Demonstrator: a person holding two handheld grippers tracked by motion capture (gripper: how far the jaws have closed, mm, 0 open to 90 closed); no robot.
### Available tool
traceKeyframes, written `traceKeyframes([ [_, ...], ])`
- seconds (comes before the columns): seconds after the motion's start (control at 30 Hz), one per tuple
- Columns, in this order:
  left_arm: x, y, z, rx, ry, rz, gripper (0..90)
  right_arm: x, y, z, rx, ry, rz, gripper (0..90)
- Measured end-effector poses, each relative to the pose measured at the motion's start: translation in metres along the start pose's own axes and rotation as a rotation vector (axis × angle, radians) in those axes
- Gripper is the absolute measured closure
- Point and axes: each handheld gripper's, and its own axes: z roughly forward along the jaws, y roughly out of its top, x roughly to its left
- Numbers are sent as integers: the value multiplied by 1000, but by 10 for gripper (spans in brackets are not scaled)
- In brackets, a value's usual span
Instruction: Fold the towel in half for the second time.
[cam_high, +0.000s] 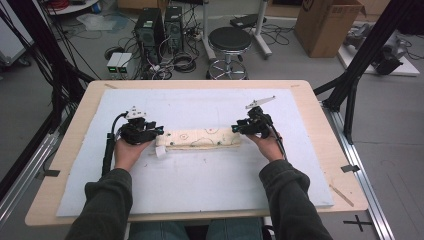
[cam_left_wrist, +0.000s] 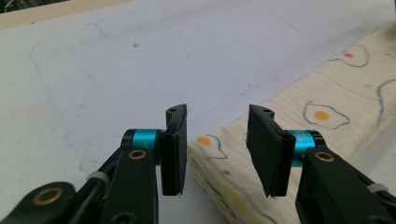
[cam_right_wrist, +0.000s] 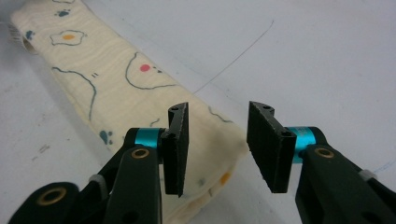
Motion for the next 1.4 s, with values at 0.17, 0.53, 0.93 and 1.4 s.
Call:
traceKeyframes([
  [0.17, -6, 2, -4, -8, -33, 7, 556, 4, 2, -8, -30, 1, 1, 549],
  [0.53, -5, 5, -13, -32, -42, -10, 540, 7, 4, -12, -49, -3, 1, 512],
  [0.93, -17, 4, -9, 2, -115, 39, 551, 12, 1, -1, -28, 13, 0, 499],
  [1.4, -24, -18, 10, 163, -120, 88, 598, 23, -8, 19, 162, 44, -52, 504],
])
